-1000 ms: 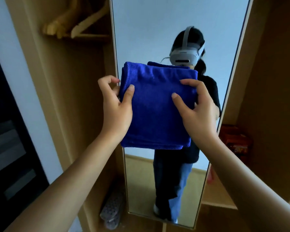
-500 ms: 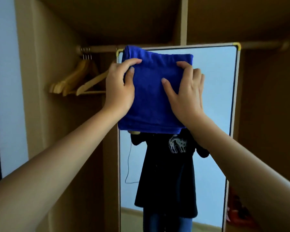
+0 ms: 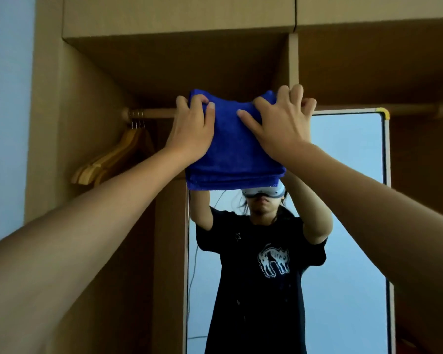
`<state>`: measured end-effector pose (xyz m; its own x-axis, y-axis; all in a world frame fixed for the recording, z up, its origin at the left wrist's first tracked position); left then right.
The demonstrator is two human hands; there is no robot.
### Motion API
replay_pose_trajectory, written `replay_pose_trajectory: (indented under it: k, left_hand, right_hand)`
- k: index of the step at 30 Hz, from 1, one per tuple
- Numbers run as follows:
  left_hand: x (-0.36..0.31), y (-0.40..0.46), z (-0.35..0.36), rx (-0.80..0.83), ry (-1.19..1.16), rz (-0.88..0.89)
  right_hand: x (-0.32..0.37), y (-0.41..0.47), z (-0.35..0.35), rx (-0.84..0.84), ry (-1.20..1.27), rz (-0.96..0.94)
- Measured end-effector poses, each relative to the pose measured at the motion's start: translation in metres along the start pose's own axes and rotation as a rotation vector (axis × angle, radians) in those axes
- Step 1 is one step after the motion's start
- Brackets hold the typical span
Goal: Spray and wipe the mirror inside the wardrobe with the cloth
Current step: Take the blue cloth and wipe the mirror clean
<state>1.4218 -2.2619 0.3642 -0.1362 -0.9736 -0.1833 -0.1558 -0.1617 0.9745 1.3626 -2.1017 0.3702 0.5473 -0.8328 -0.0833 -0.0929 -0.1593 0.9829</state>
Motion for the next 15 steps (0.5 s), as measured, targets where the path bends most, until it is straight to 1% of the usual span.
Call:
replay_pose_trajectory:
  k: [3,6,10,15]
  left_hand:
    - [0.0,0.0,0.006,0.0,-0.037,0.013]
    - [0.001,0.0,0.01,-0.02,0.051,0.02]
    - [-0.013,-0.004,0.011,-0.084,0.168,0.167]
    - [-0.027,-0.004,0.012,-0.172,0.223,0.221]
  right_hand:
    - [-0.003,0.0,-0.003,-0.078,-0.025,-0.026]
    - [0.0,0.004,-0.004,-0.088,-0.011,-0.134]
    - [-0.006,0.002,-0.004,-0.084,0.019,-0.2]
    - [-0.015,-0.001,-0.007,-0.134,0.011,-0.23]
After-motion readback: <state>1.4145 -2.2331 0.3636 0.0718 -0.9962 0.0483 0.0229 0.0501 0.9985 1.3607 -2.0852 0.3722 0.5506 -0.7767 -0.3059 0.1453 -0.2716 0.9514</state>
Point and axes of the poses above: each hand's wrist, its own y-axis towards the middle knuckle, its own z-axis out of the palm, x = y × z, the point moved 8 cm from there along y, towards the middle knuckle, and after that the axes turned 5 degrees about -x, right-handed, at the moved point
